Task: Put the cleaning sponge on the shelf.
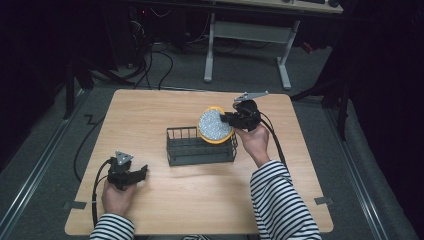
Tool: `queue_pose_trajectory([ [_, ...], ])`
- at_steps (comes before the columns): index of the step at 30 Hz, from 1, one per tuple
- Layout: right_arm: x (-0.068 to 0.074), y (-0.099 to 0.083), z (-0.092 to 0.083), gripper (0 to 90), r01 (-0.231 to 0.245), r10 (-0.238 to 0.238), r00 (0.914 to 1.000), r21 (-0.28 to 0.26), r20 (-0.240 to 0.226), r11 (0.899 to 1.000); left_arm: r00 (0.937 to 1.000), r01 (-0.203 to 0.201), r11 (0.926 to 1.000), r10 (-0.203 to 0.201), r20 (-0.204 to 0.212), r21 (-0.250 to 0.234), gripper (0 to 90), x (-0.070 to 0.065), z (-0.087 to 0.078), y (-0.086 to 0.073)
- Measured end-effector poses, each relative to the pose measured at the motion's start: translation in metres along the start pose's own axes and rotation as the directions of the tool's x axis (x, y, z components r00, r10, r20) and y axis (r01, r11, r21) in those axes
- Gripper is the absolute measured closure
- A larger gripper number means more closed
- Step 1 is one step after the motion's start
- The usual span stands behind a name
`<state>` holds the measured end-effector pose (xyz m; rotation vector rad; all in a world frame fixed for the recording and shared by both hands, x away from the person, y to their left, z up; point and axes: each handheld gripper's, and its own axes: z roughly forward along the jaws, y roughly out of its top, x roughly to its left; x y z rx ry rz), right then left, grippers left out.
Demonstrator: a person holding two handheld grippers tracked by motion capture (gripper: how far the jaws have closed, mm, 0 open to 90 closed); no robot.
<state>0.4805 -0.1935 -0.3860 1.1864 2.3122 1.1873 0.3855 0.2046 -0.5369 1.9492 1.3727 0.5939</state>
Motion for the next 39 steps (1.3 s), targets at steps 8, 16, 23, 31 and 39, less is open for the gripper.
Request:
queue_pose_trajectory([
  [8, 0.002, 0.001, 0.015, 78.7, -0.002, 0.002, 0.9999, 0.012, 0.014, 1.000, 1.0000, 0.000, 1.0000, 0.000, 0.000, 0.000, 27.9, 0.000, 0.000, 0.000],
  [16, 0.002, -0.003, 0.024, 77.4, 0.012, -0.012, 0.9999, 0.031, 0.005, 0.999, 1.0000, 0.000, 1.0000, 0.000, 0.000, 0.000, 27.9, 0.000, 0.000, 0.000],
  [23, -0.001, -0.009, 0.025, 76.4, 0.020, -0.020, 0.9998, 0.044, 0.000, 0.999, 1.0000, 0.000, 1.0000, 0.000, 0.000, 0.000, 27.9, 0.000, 0.000, 0.000],
  [31, 0.000, -0.017, 0.023, 76.2, 0.043, -0.043, 0.9991, 0.058, -0.004, 0.997, 1.0000, 0.000, 1.0000, 0.000, 0.000, 0.000, 27.9, 0.000, 0.000, 0.000],
  [39, 0.000, -0.027, 0.024, 76.3, 0.051, -0.050, 0.9987, 0.079, -0.010, 0.996, 1.0000, 0.000, 1.0000, 0.000, -0.001, 0.000, 27.9, 0.000, 0.000, 0.000],
])
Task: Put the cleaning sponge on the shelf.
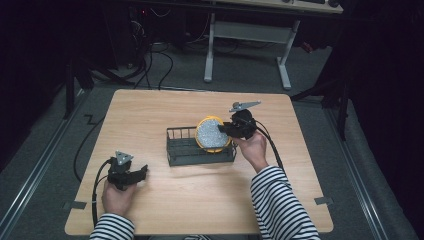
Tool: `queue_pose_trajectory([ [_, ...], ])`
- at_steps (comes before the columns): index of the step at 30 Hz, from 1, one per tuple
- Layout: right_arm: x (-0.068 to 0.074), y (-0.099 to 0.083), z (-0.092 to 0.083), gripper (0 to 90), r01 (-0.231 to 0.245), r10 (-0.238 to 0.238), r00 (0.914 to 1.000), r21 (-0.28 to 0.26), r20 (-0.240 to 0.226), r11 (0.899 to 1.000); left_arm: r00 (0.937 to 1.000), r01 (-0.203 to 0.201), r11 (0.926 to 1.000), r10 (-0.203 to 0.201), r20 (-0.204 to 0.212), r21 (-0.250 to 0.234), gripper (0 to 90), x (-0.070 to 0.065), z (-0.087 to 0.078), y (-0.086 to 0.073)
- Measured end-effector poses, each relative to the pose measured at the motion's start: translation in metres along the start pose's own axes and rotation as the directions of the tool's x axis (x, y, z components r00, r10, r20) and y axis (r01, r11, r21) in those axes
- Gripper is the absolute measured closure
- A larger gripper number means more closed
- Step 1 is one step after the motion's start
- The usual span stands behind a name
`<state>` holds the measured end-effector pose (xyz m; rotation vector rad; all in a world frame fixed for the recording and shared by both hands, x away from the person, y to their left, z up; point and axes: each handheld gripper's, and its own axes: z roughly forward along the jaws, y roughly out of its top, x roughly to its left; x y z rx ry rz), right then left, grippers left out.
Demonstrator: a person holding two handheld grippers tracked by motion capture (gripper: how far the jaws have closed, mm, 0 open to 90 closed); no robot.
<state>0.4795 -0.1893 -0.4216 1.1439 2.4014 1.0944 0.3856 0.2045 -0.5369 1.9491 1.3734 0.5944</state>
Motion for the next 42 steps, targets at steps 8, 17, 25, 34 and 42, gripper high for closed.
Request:
queue_pose_trajectory([
  [8, 0.002, -0.008, 0.000, 76.2, 0.002, -0.002, 1.0000, 0.018, -0.009, 1.000, 1.0000, 0.000, 1.0000, 0.000, 0.000, 0.000, 27.9, 0.000, 0.000, 0.000],
  [17, -0.002, -0.010, -0.006, 63.4, -0.018, 0.018, 0.9997, 0.012, -0.017, 1.000, 1.0000, 0.000, 1.0000, 0.000, 0.000, 0.000, 27.9, 0.000, 0.000, 0.000],
  [25, -0.008, -0.014, -0.029, 50.0, -0.055, 0.056, 0.9982, -0.043, 0.020, 0.998, 1.0000, 0.000, 1.0000, 0.000, 0.000, 0.000, 27.9, 0.000, 0.000, 0.000],
  [34, -0.020, -0.035, -0.061, 48.7, -0.095, 0.100, 0.9930, -0.076, 0.063, 0.993, 1.0000, 0.000, 1.0000, 0.000, 0.001, 0.000, 27.8, 0.000, 0.000, 0.000],
  [42, -0.026, -0.060, -0.085, 49.0, -0.119, 0.129, 0.9875, -0.106, 0.092, 0.987, 1.0000, 0.000, 1.0000, 0.000, 0.000, 0.000, 27.9, 0.000, 0.000, 0.000],
])
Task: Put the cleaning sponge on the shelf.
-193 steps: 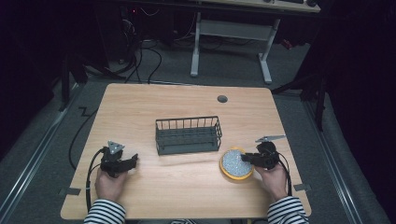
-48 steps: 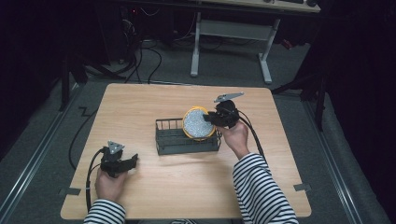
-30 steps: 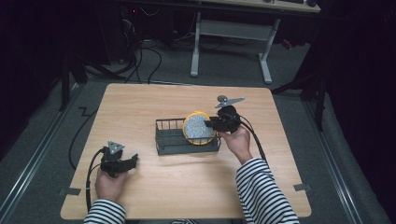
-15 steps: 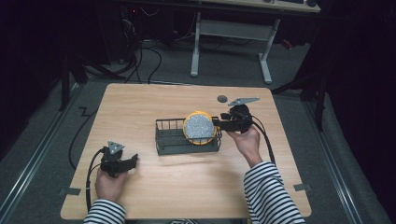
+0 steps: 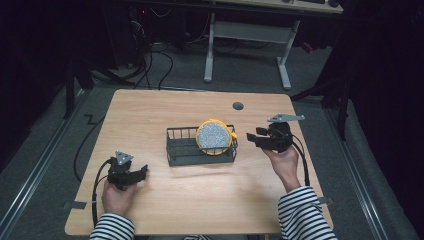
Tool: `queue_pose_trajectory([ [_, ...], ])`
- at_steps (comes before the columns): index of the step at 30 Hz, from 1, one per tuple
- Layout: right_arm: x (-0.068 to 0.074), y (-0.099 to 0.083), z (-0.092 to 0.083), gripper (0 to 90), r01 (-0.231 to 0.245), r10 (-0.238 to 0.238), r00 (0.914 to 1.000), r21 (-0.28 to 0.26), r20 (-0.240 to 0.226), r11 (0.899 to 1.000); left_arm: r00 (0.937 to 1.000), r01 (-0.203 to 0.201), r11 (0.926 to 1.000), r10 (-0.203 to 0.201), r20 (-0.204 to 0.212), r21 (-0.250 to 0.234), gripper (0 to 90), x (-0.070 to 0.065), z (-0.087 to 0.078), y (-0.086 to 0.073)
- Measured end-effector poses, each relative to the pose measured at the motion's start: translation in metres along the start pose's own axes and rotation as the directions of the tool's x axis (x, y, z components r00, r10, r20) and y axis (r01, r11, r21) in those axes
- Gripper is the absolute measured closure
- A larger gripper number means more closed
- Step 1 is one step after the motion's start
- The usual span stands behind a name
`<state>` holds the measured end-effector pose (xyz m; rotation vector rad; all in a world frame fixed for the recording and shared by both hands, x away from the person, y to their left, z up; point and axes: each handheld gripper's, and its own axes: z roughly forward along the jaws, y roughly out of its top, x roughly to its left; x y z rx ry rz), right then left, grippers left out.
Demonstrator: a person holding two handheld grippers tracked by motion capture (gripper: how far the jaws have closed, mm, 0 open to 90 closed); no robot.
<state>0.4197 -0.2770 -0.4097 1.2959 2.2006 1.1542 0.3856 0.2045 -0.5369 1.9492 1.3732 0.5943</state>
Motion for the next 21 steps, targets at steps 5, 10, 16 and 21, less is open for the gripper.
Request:
queue_pose_trajectory([
  [5, -0.007, -0.015, -0.009, 48.9, -0.034, 0.034, 0.9994, -0.002, 0.011, 0.999, 1.0000, 0.000, 1.0000, 0.000, 0.000, 0.000, 27.9, 0.000, 0.000, 0.000],
  [10, -0.011, -0.030, -0.015, 48.7, -0.044, 0.044, 0.9987, 0.000, 0.026, 0.999, 1.0000, 0.000, 1.0000, 0.000, 0.000, 0.000, 27.9, 0.000, 0.000, 0.000],
  [16, -0.016, -0.049, -0.019, 49.0, -0.068, 0.068, 0.9968, -0.005, 0.041, 0.998, 1.0000, 0.000, 1.0000, 0.000, 0.000, 0.000, 27.9, 0.000, 0.000, 0.000],
  [21, -0.019, -0.069, -0.018, 47.4, -0.092, 0.092, 0.9943, 0.011, 0.054, 0.996, 1.0000, 0.000, 1.0000, 0.000, 0.000, 0.000, 27.9, 0.000, 0.000, 0.000],
])
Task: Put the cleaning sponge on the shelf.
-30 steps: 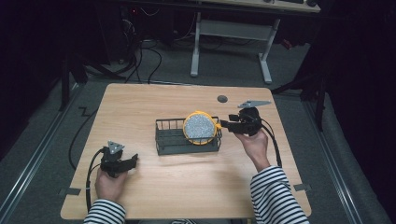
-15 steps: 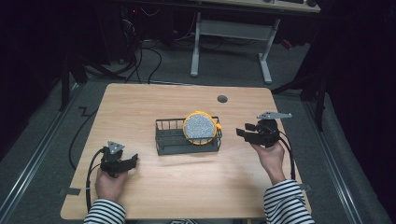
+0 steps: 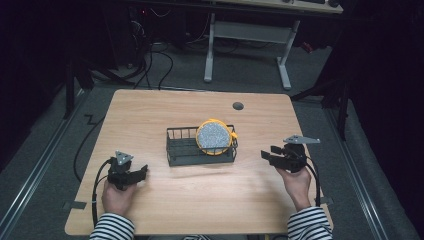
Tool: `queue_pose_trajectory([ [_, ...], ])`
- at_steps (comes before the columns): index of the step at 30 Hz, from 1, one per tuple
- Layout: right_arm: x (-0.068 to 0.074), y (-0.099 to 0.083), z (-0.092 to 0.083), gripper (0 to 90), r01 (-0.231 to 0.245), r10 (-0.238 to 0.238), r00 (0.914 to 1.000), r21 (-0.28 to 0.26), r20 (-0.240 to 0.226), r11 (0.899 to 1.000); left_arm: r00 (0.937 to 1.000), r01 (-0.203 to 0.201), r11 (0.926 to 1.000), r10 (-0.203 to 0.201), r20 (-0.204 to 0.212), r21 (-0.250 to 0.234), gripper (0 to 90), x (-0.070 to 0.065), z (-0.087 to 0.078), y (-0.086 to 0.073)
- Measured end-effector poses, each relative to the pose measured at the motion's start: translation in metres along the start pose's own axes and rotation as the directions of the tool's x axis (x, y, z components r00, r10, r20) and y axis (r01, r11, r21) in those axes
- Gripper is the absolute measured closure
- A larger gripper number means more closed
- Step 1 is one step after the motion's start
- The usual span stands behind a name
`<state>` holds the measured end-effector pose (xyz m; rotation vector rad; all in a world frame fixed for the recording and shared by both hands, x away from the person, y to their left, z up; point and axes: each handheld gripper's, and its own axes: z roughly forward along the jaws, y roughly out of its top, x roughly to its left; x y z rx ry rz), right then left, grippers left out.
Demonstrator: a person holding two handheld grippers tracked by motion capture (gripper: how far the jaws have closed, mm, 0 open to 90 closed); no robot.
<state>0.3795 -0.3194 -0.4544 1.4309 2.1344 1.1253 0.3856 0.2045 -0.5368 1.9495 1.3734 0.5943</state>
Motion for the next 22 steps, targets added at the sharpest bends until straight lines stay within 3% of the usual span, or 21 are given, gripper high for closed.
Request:
queue_pose_trajectory([
  [5, -0.004, -0.033, 0.013, 45.8, -0.020, 0.019, 0.9987, 0.028, 0.047, 0.999, 1.0000, 0.000, 1.0000, 0.000, 0.000, 0.000, 27.9, 0.000, 0.000, 0.000],
  [9, 0.001, -0.053, 0.025, 45.6, 0.011, -0.018, 0.9943, 0.061, 0.105, 0.998, 1.0000, 0.000, 1.0000, 0.000, 0.000, 0.000, 27.9, 0.000, 0.000, 0.000],
  [14, 0.003, -0.066, 0.036, 44.2, 0.011, -0.021, 0.9910, 0.077, 0.132, 0.997, 1.0000, 0.000, 1.0000, 0.000, 0.000, 0.000, 27.8, 0.000, 0.000, 0.000],
  [16, 0.005, -0.070, 0.036, 44.1, 0.039, -0.046, 0.9874, 0.049, 0.151, 0.998, 1.0000, 0.000, 1.0000, 0.000, 0.000, 0.000, 27.9, 0.000, 0.000, 0.000],
  [18, 0.009, -0.071, 0.037, 43.6, 0.070, -0.079, 0.9816, 0.059, 0.174, 0.996, 1.0000, 0.000, 1.0000, 0.000, 0.000, 0.000, 27.8, 0.000, 0.000, 0.000],
  [22, 0.009, -0.071, 0.037, 42.4, 0.065, -0.074, 0.9825, 0.059, 0.171, 0.996, 1.0000, 0.000, 1.0000, 0.000, 0.000, 0.001, 27.9, 0.000, 0.000, 0.000],
])
